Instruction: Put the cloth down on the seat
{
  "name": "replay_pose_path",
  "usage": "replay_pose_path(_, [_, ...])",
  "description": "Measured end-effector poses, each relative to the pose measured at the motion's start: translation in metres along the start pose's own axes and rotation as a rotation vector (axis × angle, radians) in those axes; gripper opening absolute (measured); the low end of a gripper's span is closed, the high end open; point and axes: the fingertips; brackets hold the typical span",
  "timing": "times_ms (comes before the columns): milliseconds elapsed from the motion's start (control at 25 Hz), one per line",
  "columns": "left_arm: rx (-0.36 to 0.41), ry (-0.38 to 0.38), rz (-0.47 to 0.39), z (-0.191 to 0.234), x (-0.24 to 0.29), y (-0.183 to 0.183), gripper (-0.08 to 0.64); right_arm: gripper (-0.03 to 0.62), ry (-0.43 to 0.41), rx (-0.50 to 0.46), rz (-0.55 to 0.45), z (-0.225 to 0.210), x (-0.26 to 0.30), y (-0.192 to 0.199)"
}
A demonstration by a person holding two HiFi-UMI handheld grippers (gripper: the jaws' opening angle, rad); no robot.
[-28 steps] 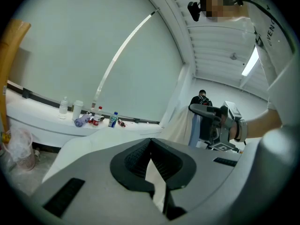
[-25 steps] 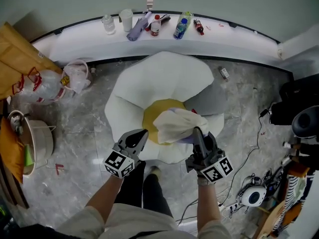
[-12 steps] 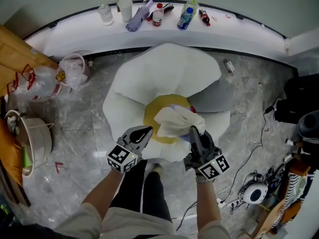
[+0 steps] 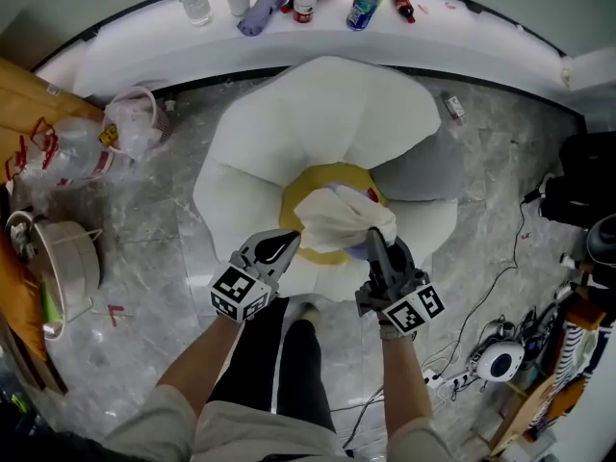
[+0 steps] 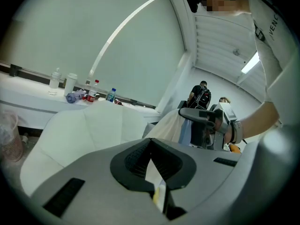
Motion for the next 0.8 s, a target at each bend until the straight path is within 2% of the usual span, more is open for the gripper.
replay_pose_path(480, [-0.026,0.000,0.034,0.023,0.026,0.047,0.014,0.032,0.090,-0.004,0.008,-0.059,0.016,0.044])
replay_pose_path(800, [-0.034,0.008,0.071,0.041,0.050,0.082,0.014,0.032,0.145,0.008,-0.029,-0.101,0.026,0.066])
Point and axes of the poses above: the fingertips, and each gripper's own axes: x forward along the fingers, z to its left, y out of its underside, and after that the axes turned 11 degrees about y, right-handed
